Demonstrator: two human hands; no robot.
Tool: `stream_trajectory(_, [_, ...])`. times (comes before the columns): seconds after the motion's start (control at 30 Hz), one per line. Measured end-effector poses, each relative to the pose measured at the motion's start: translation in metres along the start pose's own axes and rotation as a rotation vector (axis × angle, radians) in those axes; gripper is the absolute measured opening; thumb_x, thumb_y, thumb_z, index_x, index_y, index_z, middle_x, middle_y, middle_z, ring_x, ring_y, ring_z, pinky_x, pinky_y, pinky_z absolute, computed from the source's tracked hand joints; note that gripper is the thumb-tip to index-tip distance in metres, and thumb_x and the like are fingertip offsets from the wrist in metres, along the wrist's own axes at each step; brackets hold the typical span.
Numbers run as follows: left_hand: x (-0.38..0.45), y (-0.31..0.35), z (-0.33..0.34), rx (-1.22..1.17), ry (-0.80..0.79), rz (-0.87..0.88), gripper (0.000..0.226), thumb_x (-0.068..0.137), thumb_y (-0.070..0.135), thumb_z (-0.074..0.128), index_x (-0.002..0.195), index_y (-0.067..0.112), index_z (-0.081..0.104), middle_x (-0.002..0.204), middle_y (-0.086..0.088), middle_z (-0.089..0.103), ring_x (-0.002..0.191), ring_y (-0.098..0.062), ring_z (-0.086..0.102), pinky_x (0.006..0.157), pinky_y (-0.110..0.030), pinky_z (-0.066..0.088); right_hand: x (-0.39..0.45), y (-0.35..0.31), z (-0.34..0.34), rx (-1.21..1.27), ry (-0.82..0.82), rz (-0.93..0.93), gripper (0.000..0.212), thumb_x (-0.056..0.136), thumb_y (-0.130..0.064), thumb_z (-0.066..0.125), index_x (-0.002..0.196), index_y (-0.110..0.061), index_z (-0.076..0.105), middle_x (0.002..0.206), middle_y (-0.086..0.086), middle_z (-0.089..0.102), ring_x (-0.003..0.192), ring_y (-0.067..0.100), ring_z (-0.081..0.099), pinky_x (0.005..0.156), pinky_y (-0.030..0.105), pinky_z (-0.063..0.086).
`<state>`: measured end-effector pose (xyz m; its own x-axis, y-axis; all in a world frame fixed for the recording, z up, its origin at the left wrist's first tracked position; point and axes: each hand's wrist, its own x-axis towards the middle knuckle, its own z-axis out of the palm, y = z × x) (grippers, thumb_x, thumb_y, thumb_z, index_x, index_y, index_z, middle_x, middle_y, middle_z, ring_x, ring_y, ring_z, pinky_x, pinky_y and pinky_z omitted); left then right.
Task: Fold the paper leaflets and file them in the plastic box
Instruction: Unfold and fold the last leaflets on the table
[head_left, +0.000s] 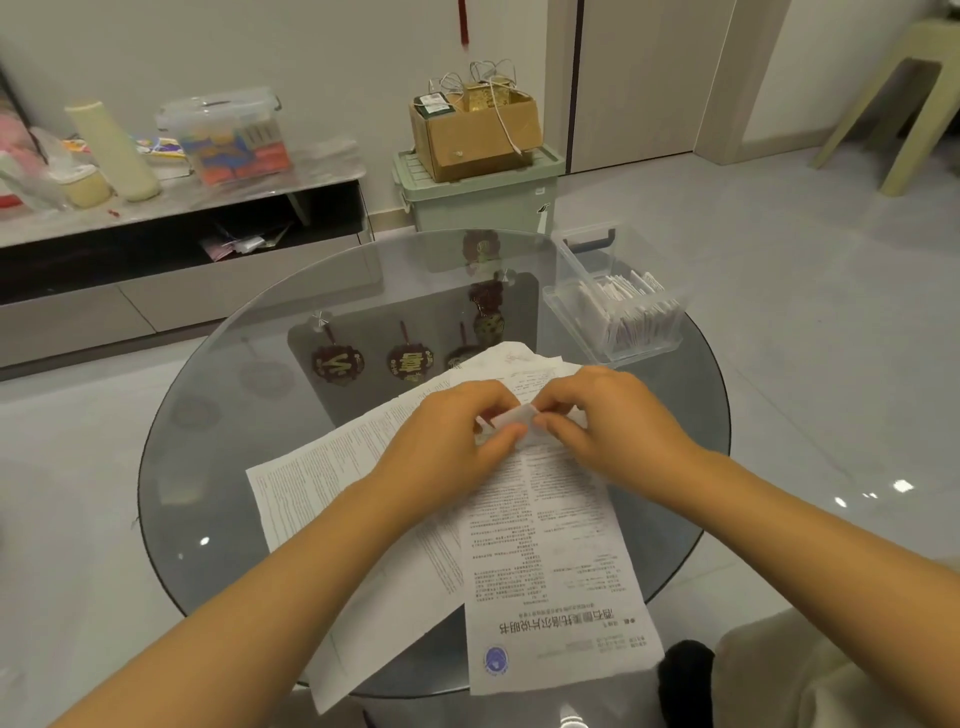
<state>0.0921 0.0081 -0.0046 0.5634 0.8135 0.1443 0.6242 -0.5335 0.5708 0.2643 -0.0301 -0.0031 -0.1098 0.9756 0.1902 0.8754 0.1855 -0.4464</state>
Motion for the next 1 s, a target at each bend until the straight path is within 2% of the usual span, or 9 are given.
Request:
stream_trajectory(0.1, [0.010, 0.007, -0.003, -0.211, 0.101, -0.120, 0.005, 0.084, 0.023, 0.068, 0.080, 0.025, 0.065, 0.081, 0.012, 0.069, 0.074, 0.000, 0.062, 0.071, -0.017, 0.050, 0.007, -0.003, -0.011, 0.097, 0.036, 0.019, 0.010, 0.089, -0.027, 0.060, 0.094, -0.024, 0.068, 0.085, -0.007, 0.060, 0.082, 0.005, 0.049, 0.072, 0.020, 0.036])
stream_trajectory(0.17, [0.016, 0.012, -0.007, -0.324, 0.152, -0.163, 0.006, 0.081, 0.019, 0.071, 0.078, 0.021, 0.067, 0.075, 0.007, 0.070, 0.070, -0.004, 0.066, 0.070, -0.018, 0.052, 0.011, -0.005, -0.018, 0.178, 0.062, 0.040, 0.008, 0.088, -0.027, 0.062, 0.092, -0.024, 0.068, 0.081, -0.012, 0.060, 0.076, -0.002, 0.051, 0.066, 0.009, 0.036])
stream_trajectory(0.27, [0.031, 0.020, -0.016, -0.489, 0.174, -0.224, 0.003, 0.081, 0.014, 0.071, 0.080, 0.013, 0.069, 0.069, 0.004, 0.072, 0.063, -0.003, 0.068, 0.062, -0.014, 0.052, 0.019, -0.001, -0.031, 0.325, 0.122, 0.120, 0.002, 0.085, -0.024, 0.067, 0.086, -0.024, 0.068, 0.073, -0.021, 0.059, 0.071, -0.015, 0.053, 0.063, 0.000, 0.039])
stream_trajectory(0.37, [0.048, 0.027, -0.018, -0.587, 0.141, -0.265, 0.001, 0.080, 0.010, 0.072, 0.081, 0.010, 0.070, 0.066, -0.001, 0.072, 0.061, -0.006, 0.067, 0.058, -0.015, 0.051, 0.028, 0.007, -0.041, 0.331, 0.141, 0.174, 0.004, 0.085, -0.023, 0.067, 0.081, -0.026, 0.067, 0.072, -0.020, 0.060, 0.068, -0.006, 0.056, 0.060, 0.003, 0.041])
stream_trajectory(0.53, [0.077, 0.034, -0.020, -0.656, 0.075, -0.252, 0.005, 0.085, 0.016, 0.067, 0.085, 0.016, 0.072, 0.076, 0.001, 0.074, 0.069, -0.008, 0.069, 0.063, -0.016, 0.054, 0.042, 0.021, -0.058, 0.261, 0.128, 0.227, 0.006, 0.088, -0.023, 0.064, 0.085, -0.024, 0.069, 0.073, -0.013, 0.062, 0.067, 0.000, 0.056, 0.059, 0.007, 0.040])
stream_trajectory(0.67, [0.102, 0.038, -0.016, -0.635, 0.095, -0.216, 0.010, 0.088, 0.016, 0.064, 0.084, 0.016, 0.074, 0.076, -0.002, 0.074, 0.069, -0.014, 0.070, 0.057, -0.014, 0.049, 0.048, 0.037, -0.065, 0.216, 0.164, 0.281, 0.011, 0.088, -0.025, 0.063, 0.091, -0.020, 0.073, 0.077, -0.009, 0.064, 0.066, 0.003, 0.054, 0.061, 0.010, 0.041])
stream_trajectory(0.8, [0.132, 0.042, -0.004, -0.605, 0.144, -0.166, 0.011, 0.086, 0.017, 0.066, 0.079, 0.020, 0.072, 0.074, 0.003, 0.073, 0.068, -0.012, 0.070, 0.072, -0.026, 0.057, 0.053, 0.049, -0.073, 0.238, 0.231, 0.310, 0.011, 0.085, -0.024, 0.067, 0.092, -0.019, 0.073, 0.069, -0.017, 0.059, 0.057, -0.005, 0.052, 0.055, 0.003, 0.039])
stream_trajectory(0.9, [0.148, 0.047, 0.004, -0.605, 0.158, -0.103, 0.011, 0.088, 0.017, 0.065, 0.080, 0.020, 0.072, 0.072, 0.007, 0.071, 0.064, -0.004, 0.067, 0.066, -0.017, 0.052, 0.058, 0.059, -0.080, 0.244, 0.290, 0.352, 0.009, 0.085, -0.021, 0.067, 0.090, -0.018, 0.074, 0.068, -0.017, 0.059, 0.059, -0.005, 0.053, 0.055, 0.000, 0.038])
stream_trajectory(1.0, [0.166, 0.052, 0.014, -0.574, 0.120, -0.035, 0.010, 0.091, 0.019, 0.061, 0.092, 0.020, 0.071, 0.080, 0.008, 0.071, 0.073, -0.001, 0.066, 0.067, -0.008, 0.048, 0.063, 0.073, -0.085, 0.205, 0.360, 0.411, 0.008, 0.085, -0.021, 0.066, 0.088, -0.020, 0.073, 0.074, -0.008, 0.066, 0.063, -0.002, 0.056, 0.053, 0.004, 0.040])
